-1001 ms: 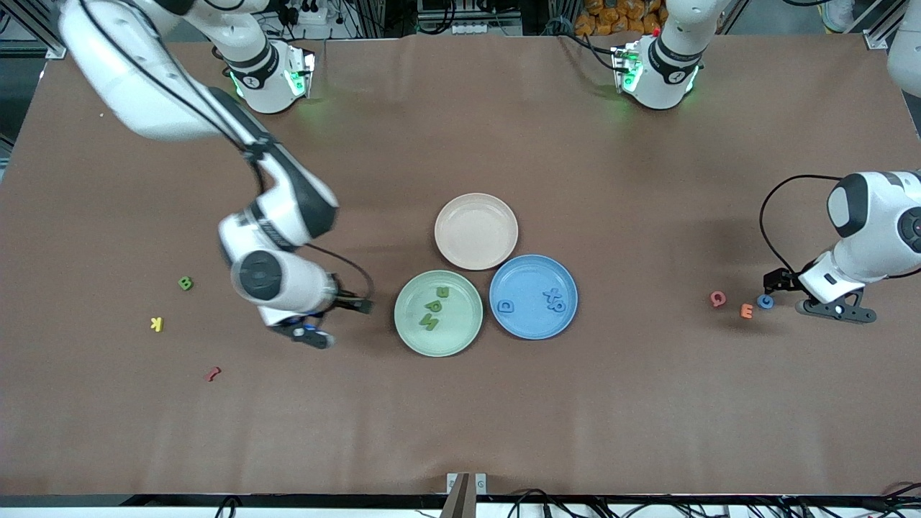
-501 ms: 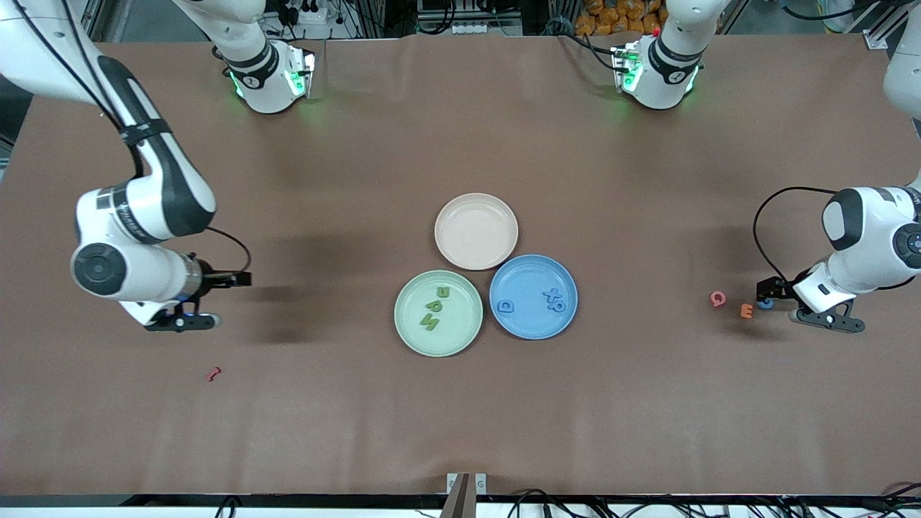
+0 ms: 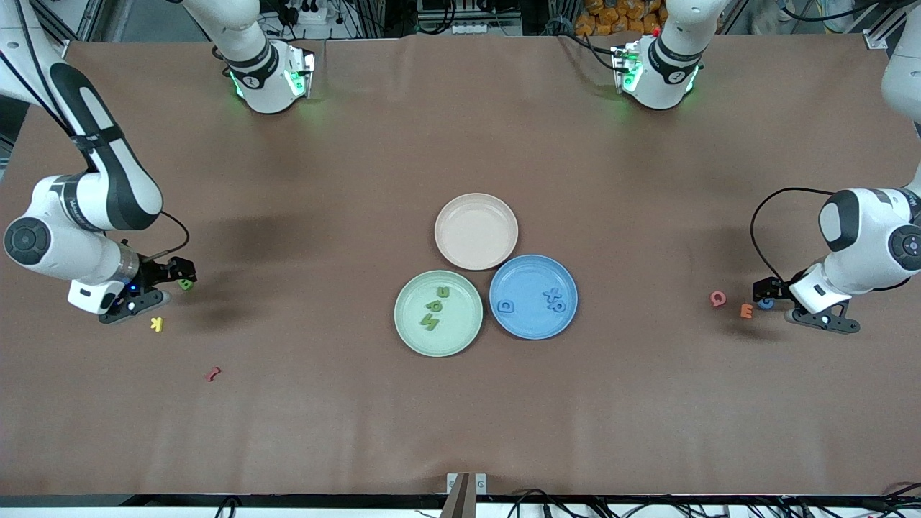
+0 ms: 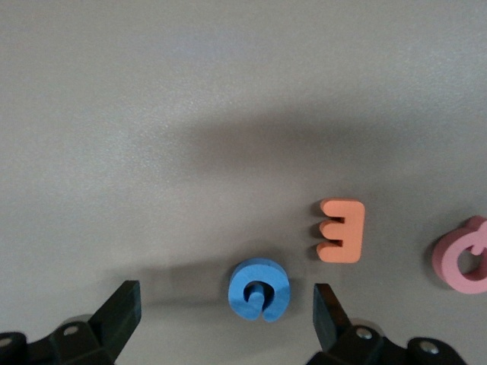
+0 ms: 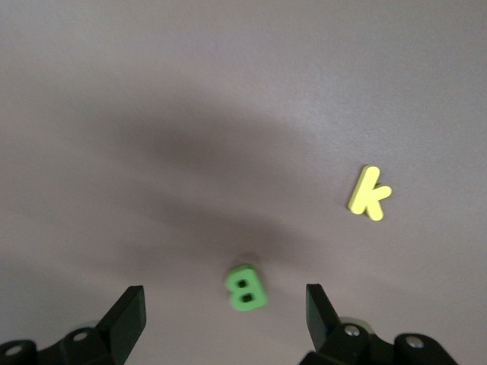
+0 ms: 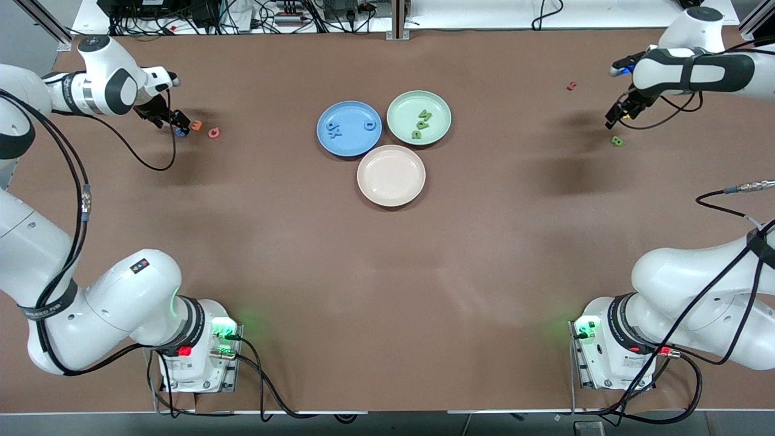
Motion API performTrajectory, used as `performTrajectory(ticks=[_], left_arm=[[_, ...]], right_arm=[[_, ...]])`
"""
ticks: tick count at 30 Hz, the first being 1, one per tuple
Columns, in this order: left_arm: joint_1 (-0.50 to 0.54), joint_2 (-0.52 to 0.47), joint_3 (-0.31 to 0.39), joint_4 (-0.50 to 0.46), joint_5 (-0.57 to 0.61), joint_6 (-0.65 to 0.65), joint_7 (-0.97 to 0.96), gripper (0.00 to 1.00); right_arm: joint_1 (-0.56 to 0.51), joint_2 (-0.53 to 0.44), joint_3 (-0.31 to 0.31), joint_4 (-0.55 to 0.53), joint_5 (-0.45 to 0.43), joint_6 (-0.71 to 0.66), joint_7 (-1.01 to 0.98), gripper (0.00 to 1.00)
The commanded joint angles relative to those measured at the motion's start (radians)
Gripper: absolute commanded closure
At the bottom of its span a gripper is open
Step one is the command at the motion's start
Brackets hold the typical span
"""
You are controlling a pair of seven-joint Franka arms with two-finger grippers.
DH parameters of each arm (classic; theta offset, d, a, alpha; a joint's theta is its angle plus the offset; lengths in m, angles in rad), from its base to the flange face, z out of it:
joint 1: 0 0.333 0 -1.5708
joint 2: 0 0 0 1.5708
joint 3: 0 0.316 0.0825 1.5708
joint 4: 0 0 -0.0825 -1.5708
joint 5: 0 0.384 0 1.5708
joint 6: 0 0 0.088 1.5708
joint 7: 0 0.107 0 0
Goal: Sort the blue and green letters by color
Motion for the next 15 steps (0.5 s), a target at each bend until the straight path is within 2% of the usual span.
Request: performTrajectory(ticks=[1,3,4,7,10,12,13,15], left_arm=[[0.002,0.015,-0.004,0.011,0.021,-0.007,0.019,0.0],[0.004,0.015,-0.004,0.011,0.021,-0.007,0.019,0.01],[0.004,0.015,-0.004,0.011,0.021,-0.007,0.017,0.09],[0.004,0.015,-0.004,0.011,0.02,-0.007,0.005,0.38],[0.004,0.015,-0.004,0.011,0.02,-0.007,0.0,0.74],[0.004,0.015,-0.004,0.011,0.018,-0.007,-0.004,0.95],[0.004,0.015,-0.004,0.011,0.018,-0.007,-0.007,1.0],[0.004,0.015,-0.004,0.011,0.018,-0.007,-0.011,1.0]], right_arm=[[-0.005,0.003,-0.034,-0.046,-0.01,0.091,-0.125,0.11],[-0.004,0.009,-0.043,-0.047,-0.01,0.104,-0.139,0.14],[-0.004,0.012,-0.043,-0.047,-0.01,0.105,-0.139,0.16],[-0.004,0.018,-0.043,-0.056,-0.01,0.114,-0.139,0.19],[-0.002,0.023,-0.045,-0.073,-0.013,0.15,-0.142,0.24],[-0.001,0.03,-0.046,-0.078,-0.016,0.154,-0.152,0.3],[-0.001,0.033,-0.046,-0.078,-0.022,0.156,-0.16,0.33],[-0.001,0.036,-0.048,-0.079,-0.037,0.158,-0.165,0.35]])
